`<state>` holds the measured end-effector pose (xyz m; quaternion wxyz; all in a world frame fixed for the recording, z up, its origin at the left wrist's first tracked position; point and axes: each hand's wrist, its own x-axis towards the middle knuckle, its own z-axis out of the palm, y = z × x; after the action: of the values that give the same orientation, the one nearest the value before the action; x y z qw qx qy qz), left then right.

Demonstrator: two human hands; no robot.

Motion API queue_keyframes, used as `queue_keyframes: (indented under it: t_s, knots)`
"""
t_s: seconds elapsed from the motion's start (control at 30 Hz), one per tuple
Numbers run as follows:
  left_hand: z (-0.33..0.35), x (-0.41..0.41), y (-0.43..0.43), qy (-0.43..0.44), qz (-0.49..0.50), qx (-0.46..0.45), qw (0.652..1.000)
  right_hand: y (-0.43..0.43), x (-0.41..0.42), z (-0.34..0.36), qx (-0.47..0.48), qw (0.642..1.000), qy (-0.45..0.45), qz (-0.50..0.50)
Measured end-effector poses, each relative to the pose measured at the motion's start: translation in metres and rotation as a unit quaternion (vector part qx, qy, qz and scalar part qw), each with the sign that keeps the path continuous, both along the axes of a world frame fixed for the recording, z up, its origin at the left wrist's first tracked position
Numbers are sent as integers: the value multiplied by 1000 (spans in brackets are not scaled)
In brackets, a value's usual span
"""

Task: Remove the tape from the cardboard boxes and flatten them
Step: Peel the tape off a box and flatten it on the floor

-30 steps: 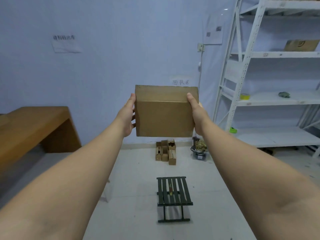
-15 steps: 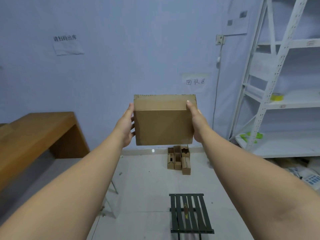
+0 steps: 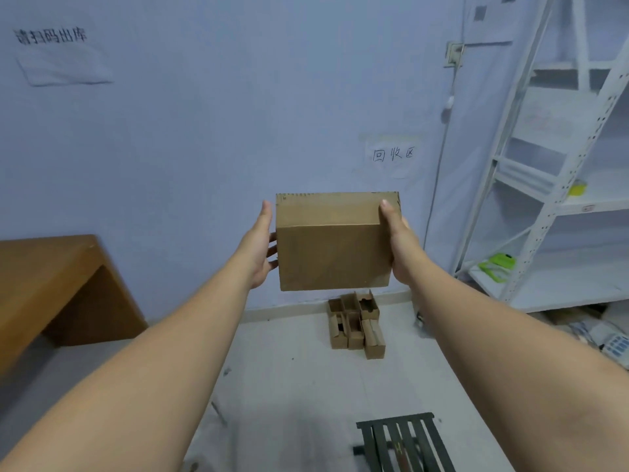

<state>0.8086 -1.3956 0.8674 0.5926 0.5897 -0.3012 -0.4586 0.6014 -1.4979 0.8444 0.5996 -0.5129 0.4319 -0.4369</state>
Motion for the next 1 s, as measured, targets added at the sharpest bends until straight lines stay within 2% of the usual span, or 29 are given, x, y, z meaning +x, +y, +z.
queue_keyframes:
  t_s: [0.23,0.63,1.0]
  knots:
    - [8,85,-73,-15,-67,24,997,-59,67,0,3,999,9,-39]
    - [-1,149,-181,5,11,7,1000,-160,146,-2,-27,999,37,-10]
    - [-11,185,-346,2,-1,3,1000,-339,188,-14,-20,999,27,-4]
